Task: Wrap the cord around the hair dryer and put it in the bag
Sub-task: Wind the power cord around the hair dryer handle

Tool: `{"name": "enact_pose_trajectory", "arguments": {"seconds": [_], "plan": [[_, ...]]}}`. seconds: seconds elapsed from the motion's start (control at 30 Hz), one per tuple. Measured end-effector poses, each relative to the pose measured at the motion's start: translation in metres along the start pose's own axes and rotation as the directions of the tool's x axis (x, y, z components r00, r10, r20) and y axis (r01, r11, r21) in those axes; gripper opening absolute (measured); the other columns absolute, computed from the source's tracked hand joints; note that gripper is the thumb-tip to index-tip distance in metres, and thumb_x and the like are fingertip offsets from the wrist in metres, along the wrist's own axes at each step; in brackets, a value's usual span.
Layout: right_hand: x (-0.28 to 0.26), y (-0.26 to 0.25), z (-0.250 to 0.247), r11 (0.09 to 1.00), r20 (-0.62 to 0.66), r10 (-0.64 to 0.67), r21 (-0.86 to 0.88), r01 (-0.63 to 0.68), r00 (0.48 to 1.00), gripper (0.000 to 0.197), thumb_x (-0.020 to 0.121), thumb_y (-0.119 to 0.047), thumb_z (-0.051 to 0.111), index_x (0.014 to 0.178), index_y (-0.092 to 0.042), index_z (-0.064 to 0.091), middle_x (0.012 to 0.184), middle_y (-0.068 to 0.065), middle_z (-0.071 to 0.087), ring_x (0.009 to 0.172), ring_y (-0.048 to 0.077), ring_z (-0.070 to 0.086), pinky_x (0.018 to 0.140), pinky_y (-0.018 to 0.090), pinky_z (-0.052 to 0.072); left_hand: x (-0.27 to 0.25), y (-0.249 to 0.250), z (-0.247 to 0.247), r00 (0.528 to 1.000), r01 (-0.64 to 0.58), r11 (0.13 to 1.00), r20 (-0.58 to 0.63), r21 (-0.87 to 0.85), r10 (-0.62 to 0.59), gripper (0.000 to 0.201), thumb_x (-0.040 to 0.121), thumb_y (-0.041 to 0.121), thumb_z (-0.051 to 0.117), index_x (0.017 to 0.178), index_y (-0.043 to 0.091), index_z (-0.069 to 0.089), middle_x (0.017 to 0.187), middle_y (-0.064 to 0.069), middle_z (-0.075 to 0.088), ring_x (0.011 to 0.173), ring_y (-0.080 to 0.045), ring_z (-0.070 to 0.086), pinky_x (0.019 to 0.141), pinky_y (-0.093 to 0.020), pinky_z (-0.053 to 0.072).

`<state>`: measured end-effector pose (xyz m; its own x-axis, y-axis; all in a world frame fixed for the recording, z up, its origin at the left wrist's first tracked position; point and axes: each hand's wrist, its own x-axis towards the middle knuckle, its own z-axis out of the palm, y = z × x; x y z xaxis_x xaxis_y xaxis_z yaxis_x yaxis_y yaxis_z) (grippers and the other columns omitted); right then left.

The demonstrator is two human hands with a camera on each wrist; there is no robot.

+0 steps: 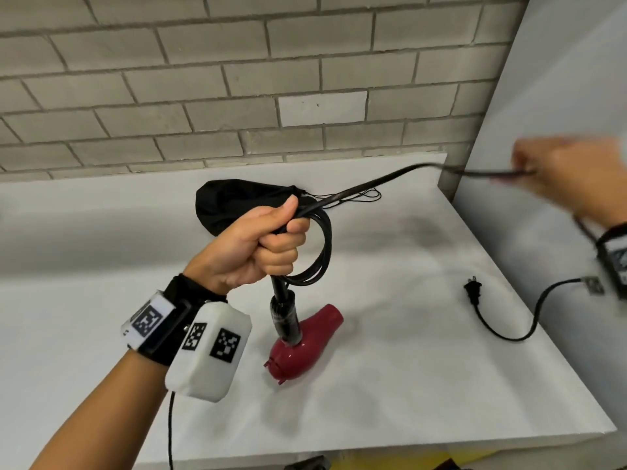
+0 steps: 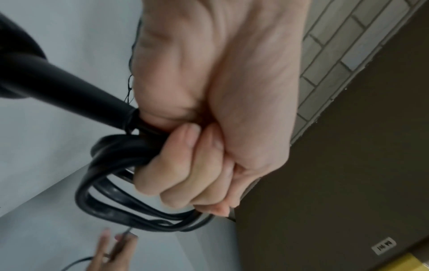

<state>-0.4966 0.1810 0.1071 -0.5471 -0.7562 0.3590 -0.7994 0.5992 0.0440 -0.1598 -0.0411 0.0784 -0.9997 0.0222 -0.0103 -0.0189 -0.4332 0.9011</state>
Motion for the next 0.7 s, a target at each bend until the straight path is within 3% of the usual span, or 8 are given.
{"name": "enact_pose_trajectory", "arguments": {"seconds": [0.07, 0.13, 0.2, 0.3, 0.4, 0.57, 0.63, 0.7], "plan": [[-0.027, -0.018, 0.031, 0.996, 0.262, -0.054, 0.086, 0.032, 0.963, 0.048, 0.073, -0.047, 0.073, 0.105, -0.016, 0.055, 0.104, 0.011, 0.063, 0.093, 0.03, 0.057, 0.082, 0.035, 0.047, 0.004, -0.006, -0.002, 1.0, -0.011, 1.0, -0.002, -0.029, 0.011, 0.029, 0.084, 0.042, 0.063, 0.069, 0.018, 0.055, 0.052, 0.01, 0.02, 0.037, -0.003, 0.015, 0.036, -0.014, 0.017], [-0.048, -0.037, 0.053, 0.977, 0.559, -0.16, 0.209, 0.048, 0.814, 0.086, 0.067, -0.047, 0.079, 0.137, -0.026, 0.033, 0.137, 0.003, 0.047, 0.12, 0.025, 0.047, 0.1, 0.034, 0.04, 0.007, -0.01, -0.003, 1.0, -0.012, 0.998, 0.001, -0.059, 0.012, 0.029, 0.084, 0.041, 0.062, 0.069, 0.018, 0.054, 0.052, 0.01, 0.02, 0.037, -0.003, 0.015, 0.036, -0.014, 0.018], [-0.056, -0.054, 0.059, 0.928, 0.635, -0.263, 0.374, 0.01, 0.726, 0.103, 0.062, -0.061, 0.075, 0.143, -0.042, 0.014, 0.146, -0.008, 0.036, 0.133, 0.016, 0.037, 0.11, 0.033, 0.034, 0.01, -0.013, -0.003, 1.0, -0.006, 0.997, 0.003, -0.073, 0.006, 0.029, 0.084, 0.041, 0.062, 0.069, 0.018, 0.053, 0.052, 0.01, 0.02, 0.037, -0.003, 0.015, 0.036, -0.014, 0.019], [-0.062, -0.093, 0.052, 0.813, 0.449, -0.394, 0.577, 0.077, 0.802, 0.095, 0.066, -0.067, 0.065, 0.144, -0.039, 0.017, 0.149, -0.018, 0.031, 0.136, 0.001, 0.029, 0.111, 0.021, 0.025, 0.015, -0.018, -0.002, 1.0, 0.019, 0.997, 0.012, -0.076, -0.019, 0.03, 0.084, 0.041, 0.063, 0.069, 0.018, 0.052, 0.052, 0.009, 0.02, 0.037, -0.004, 0.015, 0.036, -0.013, 0.02], [-0.058, -0.125, 0.045, 0.67, 0.203, -0.421, 0.727, 0.152, 0.884, 0.081, 0.077, -0.065, 0.049, 0.145, -0.034, 0.016, 0.153, -0.015, 0.027, 0.139, -0.001, 0.024, 0.115, 0.025, 0.023, 0.018, -0.022, -0.001, 0.999, 0.041, 0.996, 0.038, -0.084, -0.038, 0.029, 0.085, 0.041, 0.061, 0.069, 0.018, 0.053, 0.052, 0.01, 0.021, 0.037, -0.003, 0.015, 0.036, -0.013, 0.02], [-0.043, -0.136, 0.079, 0.548, -0.07, 0.048, 0.836, 0.032, 0.996, 0.074, 0.084, -0.041, 0.065, 0.14, -0.024, 0.02, 0.125, -0.001, 0.026, 0.116, 0.014, 0.038, 0.106, 0.032, 0.035, 0.018, -0.025, 0.0, 0.995, 0.072, 0.994, 0.08, -0.086, -0.065, 0.029, 0.087, 0.041, 0.058, 0.069, 0.019, 0.054, 0.052, 0.01, 0.022, 0.037, -0.003, 0.016, 0.036, -0.012, 0.021], [-0.038, -0.129, 0.087, 0.615, -0.086, 0.125, 0.789, -0.009, 0.988, 0.06, 0.085, -0.043, 0.062, 0.136, -0.031, 0.032, 0.118, -0.003, 0.024, 0.109, 0.015, 0.035, 0.103, 0.033, 0.033, 0.017, -0.026, 0.001, 0.994, 0.068, 0.994, 0.089, -0.081, -0.06, 0.029, 0.088, 0.04, 0.057, 0.069, 0.019, 0.053, 0.052, 0.01, 0.022, 0.037, -0.003, 0.016, 0.036, -0.011, 0.022], [-0.039, -0.12, 0.1, 0.793, -0.025, 0.007, 0.609, 0.01, 1.0, 0.035, 0.091, -0.047, 0.051, 0.121, -0.03, 0.054, 0.121, 0.001, 0.032, 0.114, 0.019, 0.032, 0.1, 0.034, 0.026, 0.017, -0.027, 0.001, 0.995, 0.06, 0.995, 0.083, -0.078, -0.053, 0.029, 0.088, 0.041, 0.057, 0.069, 0.019, 0.054, 0.052, 0.01, 0.022, 0.037, -0.003, 0.016, 0.036, -0.012, 0.022]]}}
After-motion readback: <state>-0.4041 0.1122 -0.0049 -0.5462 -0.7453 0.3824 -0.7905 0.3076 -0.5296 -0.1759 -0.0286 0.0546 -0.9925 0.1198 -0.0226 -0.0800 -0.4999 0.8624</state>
